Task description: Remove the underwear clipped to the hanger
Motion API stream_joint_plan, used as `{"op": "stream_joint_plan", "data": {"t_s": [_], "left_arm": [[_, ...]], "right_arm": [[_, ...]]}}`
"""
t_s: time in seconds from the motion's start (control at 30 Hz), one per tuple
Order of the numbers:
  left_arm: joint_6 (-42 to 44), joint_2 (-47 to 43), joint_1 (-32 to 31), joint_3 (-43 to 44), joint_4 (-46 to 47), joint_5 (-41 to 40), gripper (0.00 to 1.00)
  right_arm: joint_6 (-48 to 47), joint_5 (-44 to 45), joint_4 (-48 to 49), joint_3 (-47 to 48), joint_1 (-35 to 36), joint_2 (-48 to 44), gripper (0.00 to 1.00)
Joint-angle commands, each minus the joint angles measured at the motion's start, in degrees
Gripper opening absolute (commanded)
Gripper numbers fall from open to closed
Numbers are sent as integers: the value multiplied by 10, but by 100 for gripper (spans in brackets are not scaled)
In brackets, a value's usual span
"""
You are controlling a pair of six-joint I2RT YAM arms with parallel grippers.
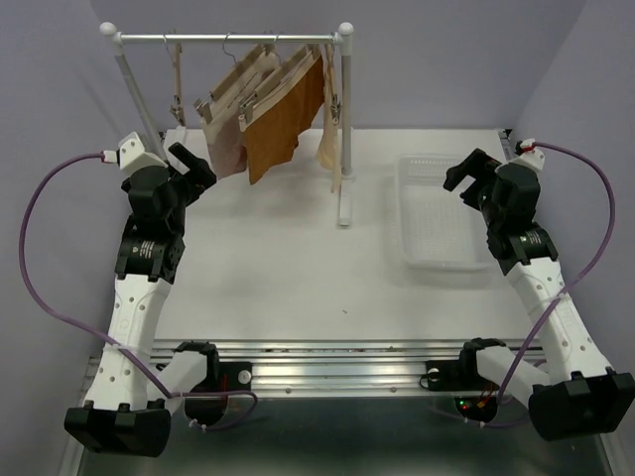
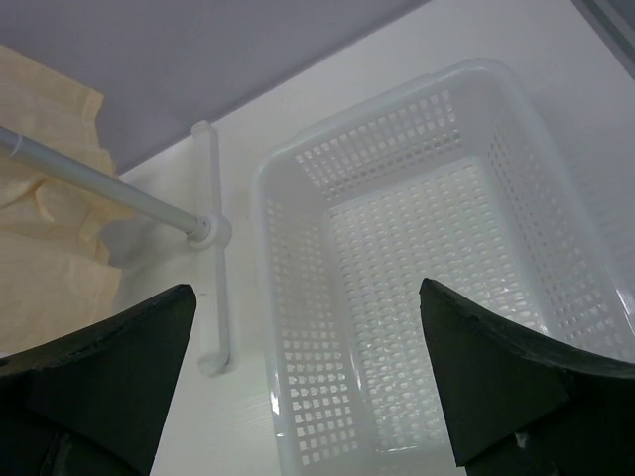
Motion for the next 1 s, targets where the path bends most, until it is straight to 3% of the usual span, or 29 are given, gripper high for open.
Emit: {"op": "stream_joint_plan", "data": {"t_s": [0.0, 0.23, 0.37, 0.6, 0.97], "left_arm": [[6, -23, 1, -10, 16, 8, 99], [41, -20, 1, 12, 30, 17, 99], [99, 3, 0, 53, 63, 67, 99], [217, 65, 1, 167, 84, 135, 99], [299, 233, 3, 367, 27, 256, 99]], "right_arm": [[-8, -29, 51, -7, -1, -16, 100], [-14, -79, 71, -22, -1, -17, 100], [-20, -118, 73, -22, -1, -13, 100], [-23, -164, 75, -20, -1, -4, 100], [-25, -174, 75, -17, -1, 12, 100]]}}
